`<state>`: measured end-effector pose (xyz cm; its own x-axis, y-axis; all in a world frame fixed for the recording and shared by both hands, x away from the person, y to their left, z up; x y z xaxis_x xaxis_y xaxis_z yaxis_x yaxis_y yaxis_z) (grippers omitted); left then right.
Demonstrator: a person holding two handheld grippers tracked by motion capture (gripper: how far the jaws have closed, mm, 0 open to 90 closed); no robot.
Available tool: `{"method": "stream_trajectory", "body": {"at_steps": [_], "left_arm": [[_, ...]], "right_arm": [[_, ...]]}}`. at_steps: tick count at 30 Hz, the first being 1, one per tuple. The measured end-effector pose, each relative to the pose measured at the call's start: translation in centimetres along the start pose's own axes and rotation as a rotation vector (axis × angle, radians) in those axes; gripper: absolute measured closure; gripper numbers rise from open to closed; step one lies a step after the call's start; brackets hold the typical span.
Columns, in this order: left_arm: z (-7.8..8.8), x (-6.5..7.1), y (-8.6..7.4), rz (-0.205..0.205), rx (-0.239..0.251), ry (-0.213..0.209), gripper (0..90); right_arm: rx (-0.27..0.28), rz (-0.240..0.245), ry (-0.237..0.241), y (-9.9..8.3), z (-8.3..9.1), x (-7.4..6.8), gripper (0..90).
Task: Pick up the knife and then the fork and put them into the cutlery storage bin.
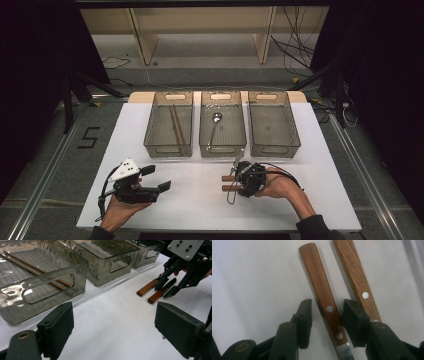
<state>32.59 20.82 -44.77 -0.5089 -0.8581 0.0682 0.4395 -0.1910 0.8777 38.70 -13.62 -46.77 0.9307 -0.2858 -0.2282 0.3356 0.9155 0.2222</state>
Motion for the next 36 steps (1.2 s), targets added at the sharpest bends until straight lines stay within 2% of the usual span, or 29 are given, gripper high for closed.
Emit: {"method": "stream_trajectory", "body": {"at_steps": [11, 15, 21, 24, 31, 36], "left_arm": [[0.0, 0.0, 0.0, -0.004, 0.001, -0.001, 15.5], [0.0, 0.0, 0.0, -0.004, 0.0, -0.001, 15.5], [0.0, 0.0, 0.0, -0.015, -0.003, -0.003, 15.4], [0.0, 0.0, 0.0, -0.01, -0.003, -0.003, 15.4], [0.0, 0.0, 0.0, -0.01, 0.0, -0.001, 15.5], [0.0, 0.0, 0.0, -0.01, 0.0, -0.001, 15.5]], "right_arm": [[-0.083, 0.038, -0.003, 0.9, -0.1, -0.5, 70.5], [-0.09, 0.059, 0.0, 0.9, -0.2, -0.8, 75.4], [-0.107, 0.076, 0.006, 1.1, -0.3, -0.8, 76.0], [-0.124, 0.092, -0.007, 1.3, -0.3, -1.0, 76.3], [-0.131, 0.103, -0.019, 1.3, -0.3, -1.1, 76.7], [-0.111, 0.097, -0.029, 1.3, -0.1, -1.2, 76.8]]}}
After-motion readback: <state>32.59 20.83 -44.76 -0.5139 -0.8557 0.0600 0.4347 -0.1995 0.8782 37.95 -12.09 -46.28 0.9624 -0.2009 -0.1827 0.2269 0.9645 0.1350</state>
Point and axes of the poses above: each handheld gripper's, and its own axes: z roughly backward along the jaws, y roughly out of its top, x roughly to its right, the point moved 1 cm from there along -z, roughly forward along the jaws, and after that the axes turned 15 degrees about y, right-handed, at the moved point
